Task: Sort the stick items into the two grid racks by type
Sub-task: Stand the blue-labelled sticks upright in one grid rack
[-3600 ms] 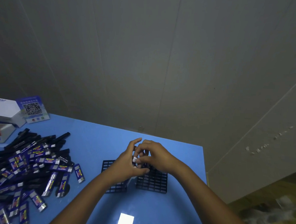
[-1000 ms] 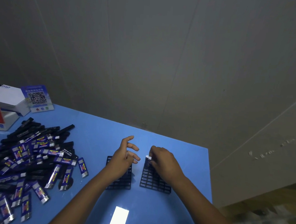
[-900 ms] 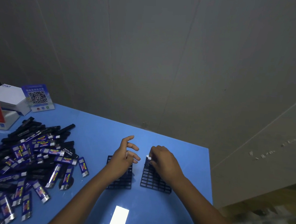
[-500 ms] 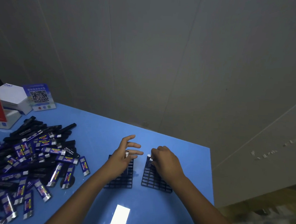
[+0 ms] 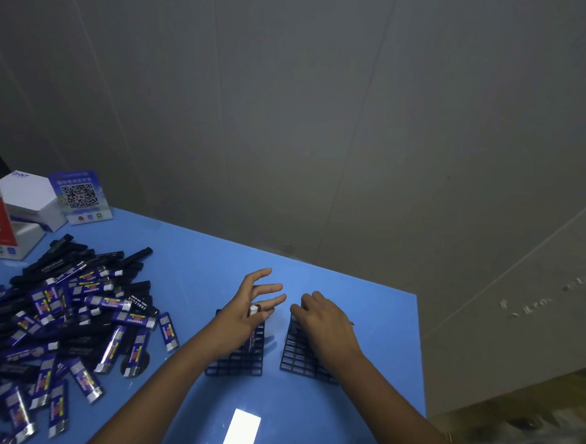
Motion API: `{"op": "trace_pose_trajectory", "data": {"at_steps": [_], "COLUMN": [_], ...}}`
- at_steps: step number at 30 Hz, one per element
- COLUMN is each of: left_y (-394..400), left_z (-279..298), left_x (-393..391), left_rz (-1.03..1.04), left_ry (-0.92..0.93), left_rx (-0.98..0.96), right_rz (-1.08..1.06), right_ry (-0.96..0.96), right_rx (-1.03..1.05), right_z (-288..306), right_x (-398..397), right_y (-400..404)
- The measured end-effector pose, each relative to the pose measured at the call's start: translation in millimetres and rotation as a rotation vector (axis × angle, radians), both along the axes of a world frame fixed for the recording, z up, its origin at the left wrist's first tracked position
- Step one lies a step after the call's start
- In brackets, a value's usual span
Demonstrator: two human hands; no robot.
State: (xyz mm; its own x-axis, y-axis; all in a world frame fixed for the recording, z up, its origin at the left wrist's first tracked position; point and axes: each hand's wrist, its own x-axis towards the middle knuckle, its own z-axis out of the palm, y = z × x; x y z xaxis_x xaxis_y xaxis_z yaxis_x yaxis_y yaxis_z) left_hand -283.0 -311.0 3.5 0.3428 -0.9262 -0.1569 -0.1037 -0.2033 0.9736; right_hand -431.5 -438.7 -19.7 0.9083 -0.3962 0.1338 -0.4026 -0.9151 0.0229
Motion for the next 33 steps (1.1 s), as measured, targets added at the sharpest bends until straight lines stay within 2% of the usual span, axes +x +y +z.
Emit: {"op": "trace_pose_trajectory", "data": {"at_steps": [4,5,8,9,11,14,29,33], "left_y": [2,2,2,1,0,-3,-6,-7], "left_z": [4,5,9,11,15,19,22,15], "left_x": [0,-1,-3,-3,-6,-10,-15,-13], "left_rz": [-0.017,-0.025,-0.054,-0.064,-0.086,-0.104,-0.139,-0.085], "left_ry": [0.009,0.014,0.024,0.024,0.017,-0.012,0.001,-0.067], "left_rx": [0.008,0.007,0.012,0.017,0.029,0.041,0.077,0.074], "right_rz": [0.016,-0.009,-0.085,-0.066,0.002,0.076,0.075,-0.004], "right_ry": [-0.033,-0.103,-0.360,-0.421,-0.418,-0.346,-0.216,-0.294], "right_rx": [0.081,0.176,0.700,0.817,0.941,0.963,1.018,1.005], "right_z": [7,10,33,40,51,57,55,58], "right_x": [0,0,0,2,4,6,2,-7], "right_y": [-7,-10,-9,-7,-3,1,-7,-15]}}
